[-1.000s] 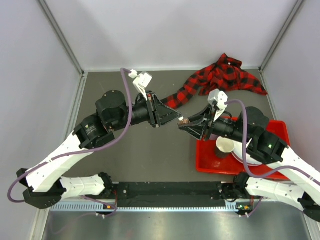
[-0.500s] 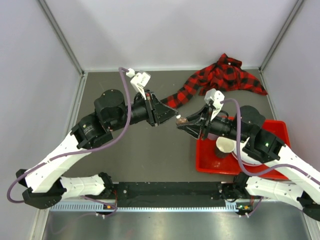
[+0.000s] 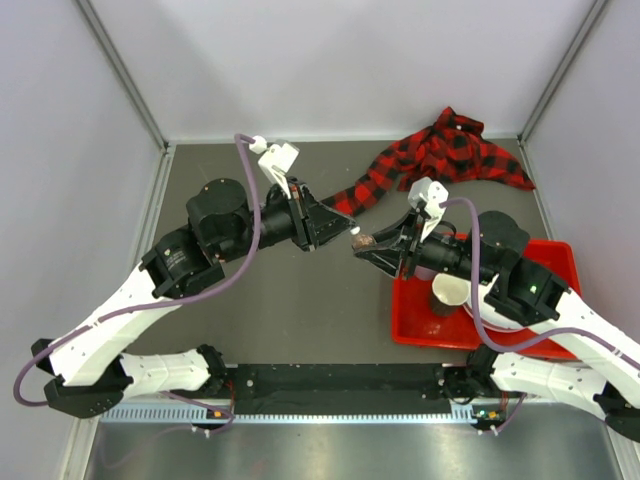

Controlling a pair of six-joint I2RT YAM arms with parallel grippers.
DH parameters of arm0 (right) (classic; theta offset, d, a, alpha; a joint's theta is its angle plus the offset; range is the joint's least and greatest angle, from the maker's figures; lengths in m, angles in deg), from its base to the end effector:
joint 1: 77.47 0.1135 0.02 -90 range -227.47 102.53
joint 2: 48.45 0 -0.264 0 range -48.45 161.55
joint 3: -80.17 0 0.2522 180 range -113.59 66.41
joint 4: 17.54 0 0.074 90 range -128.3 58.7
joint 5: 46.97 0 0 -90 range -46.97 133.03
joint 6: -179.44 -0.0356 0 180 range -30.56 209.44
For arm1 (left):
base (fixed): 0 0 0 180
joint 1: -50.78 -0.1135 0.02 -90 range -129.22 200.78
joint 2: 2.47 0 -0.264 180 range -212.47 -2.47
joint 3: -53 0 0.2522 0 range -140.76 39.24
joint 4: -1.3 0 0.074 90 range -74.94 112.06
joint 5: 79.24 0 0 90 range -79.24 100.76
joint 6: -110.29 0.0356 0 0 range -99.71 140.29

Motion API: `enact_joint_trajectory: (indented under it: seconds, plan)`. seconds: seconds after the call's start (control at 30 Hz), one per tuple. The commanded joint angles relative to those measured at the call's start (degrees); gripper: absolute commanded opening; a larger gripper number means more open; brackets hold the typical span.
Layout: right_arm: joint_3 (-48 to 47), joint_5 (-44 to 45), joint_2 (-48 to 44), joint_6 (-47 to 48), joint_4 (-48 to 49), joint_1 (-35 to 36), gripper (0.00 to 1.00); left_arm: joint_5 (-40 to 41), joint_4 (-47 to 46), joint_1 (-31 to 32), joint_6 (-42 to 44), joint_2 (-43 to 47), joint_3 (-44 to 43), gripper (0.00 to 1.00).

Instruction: Paint the nails

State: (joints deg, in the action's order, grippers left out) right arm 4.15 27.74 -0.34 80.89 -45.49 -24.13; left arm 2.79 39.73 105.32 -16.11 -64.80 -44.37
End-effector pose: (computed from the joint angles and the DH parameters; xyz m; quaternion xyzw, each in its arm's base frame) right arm 0.0969 0.1459 0.4280 -0.3540 0.6124 0.4410 0.5525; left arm 0.1195 -0.1763 0.4856 0.1615 0.7094 -0.5232 0.4438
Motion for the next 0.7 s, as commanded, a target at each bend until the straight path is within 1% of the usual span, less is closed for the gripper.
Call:
enact_joint_trajectory:
  seconds: [0.0, 0.37, 0.67]
  plan:
    - [0.3, -0.53, -0.3, 0.56, 1.45, -0.69, 0.0, 1.64, -3.48, 0.21, 0.63, 1.86, -2.43, 0.0]
    - [0.38, -0.36, -0.31, 0.47, 1.72, -0.61, 0.0, 0.76, -3.84, 0.21, 0.63, 1.77, -2.87, 0.0]
    - [0.38, -0.44, -0.48, 0.38, 1.63, -0.61, 0.0, 2.51, -2.69, 0.21, 1.33, 2.38, -2.96, 0.0]
